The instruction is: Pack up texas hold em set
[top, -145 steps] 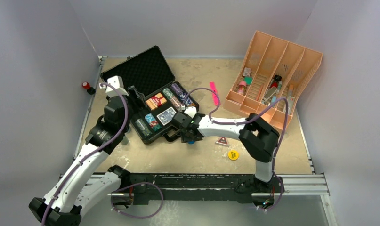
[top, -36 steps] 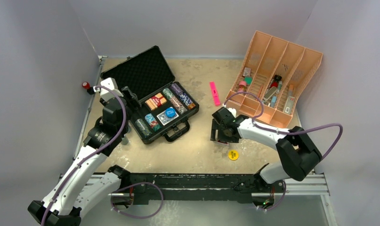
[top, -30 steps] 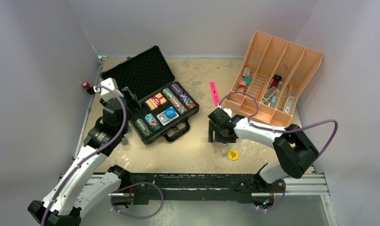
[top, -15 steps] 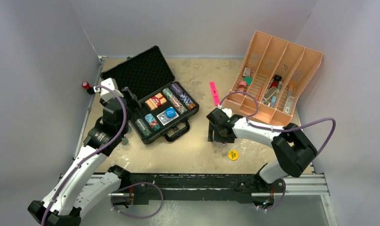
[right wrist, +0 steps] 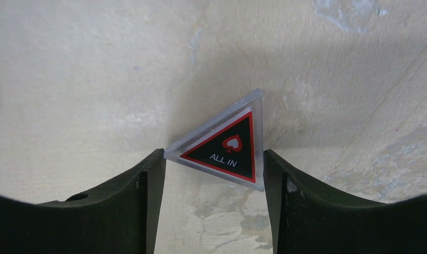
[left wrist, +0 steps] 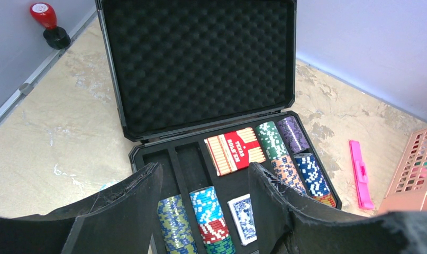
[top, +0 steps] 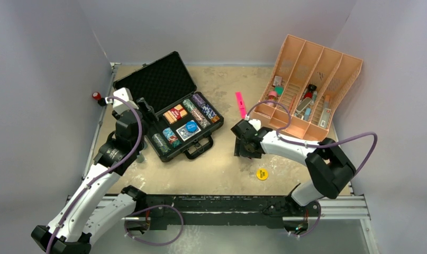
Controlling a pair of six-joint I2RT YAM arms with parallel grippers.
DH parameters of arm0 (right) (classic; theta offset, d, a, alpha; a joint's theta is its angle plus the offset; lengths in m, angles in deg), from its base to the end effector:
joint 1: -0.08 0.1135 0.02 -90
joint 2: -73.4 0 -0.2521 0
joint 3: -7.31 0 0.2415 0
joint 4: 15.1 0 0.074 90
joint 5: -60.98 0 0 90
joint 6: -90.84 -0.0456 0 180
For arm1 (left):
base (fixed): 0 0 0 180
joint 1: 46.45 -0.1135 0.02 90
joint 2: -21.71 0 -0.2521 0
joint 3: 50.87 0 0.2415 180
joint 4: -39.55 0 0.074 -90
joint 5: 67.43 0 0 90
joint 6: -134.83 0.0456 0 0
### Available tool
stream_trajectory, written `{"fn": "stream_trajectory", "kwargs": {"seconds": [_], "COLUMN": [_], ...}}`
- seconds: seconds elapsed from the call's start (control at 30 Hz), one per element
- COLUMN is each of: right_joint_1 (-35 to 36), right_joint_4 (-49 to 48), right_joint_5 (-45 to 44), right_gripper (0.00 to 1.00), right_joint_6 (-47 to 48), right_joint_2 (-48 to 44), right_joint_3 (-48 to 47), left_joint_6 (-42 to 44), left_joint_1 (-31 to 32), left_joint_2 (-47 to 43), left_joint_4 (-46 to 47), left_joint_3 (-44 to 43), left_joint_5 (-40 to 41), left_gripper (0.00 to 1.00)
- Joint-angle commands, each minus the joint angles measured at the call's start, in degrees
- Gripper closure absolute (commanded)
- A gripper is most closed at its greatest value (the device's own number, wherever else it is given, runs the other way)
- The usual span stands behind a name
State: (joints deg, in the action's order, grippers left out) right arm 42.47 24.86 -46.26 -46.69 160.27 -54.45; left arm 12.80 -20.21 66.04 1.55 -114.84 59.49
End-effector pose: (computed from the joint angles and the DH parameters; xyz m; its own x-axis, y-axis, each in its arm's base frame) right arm 0.2118 0.1751 0.1561 -0.8591 0.1697 -0.4829 0.1216 0.9841 0.1295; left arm 0.1663 -0.0515 0.3360 -0.1558 -0.3959 -0.9050 -0.2837 0.8955 -0.3430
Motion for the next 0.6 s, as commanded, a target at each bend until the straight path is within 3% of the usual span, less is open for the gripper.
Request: {"fn": "stream_trajectory", "kwargs": {"seconds": [0.0,0.17,0.4,0.57], "right_joint_1": [0.92,3.31,5.38,6.76], "right_joint_4": [-0.93,-3.87,-7.53,-13.86], "right_joint_5": [-4.33,-5.18,-4.90,-2.66], "right_gripper": [0.46,0.45,0.46,0.46], "right_joint_6": [2.74,8.13,17.13,23.12], "right_joint_2": [-2.60,0.68,13.28,21.63], "right_joint_3": [-6.63,-17.14,-40.25,-50.32], "left_joint_6": [0.60,0.41,-2.25,-2.74], "left_joint_1": [-0.31,-0.31,-3.27,-3.71], "left_joint_2": [-0.22,-1.23,-4.19,-6.90], "left_joint_4": [1.18,0.99,1.54,2.41], "left_joint_3": [-1.67,-1.70,-1.58,-0.56], "left_joint_5": [1.43,2.28,3.00,4.00], "left_gripper": [0.41,0.41,0.41,0.41]}}
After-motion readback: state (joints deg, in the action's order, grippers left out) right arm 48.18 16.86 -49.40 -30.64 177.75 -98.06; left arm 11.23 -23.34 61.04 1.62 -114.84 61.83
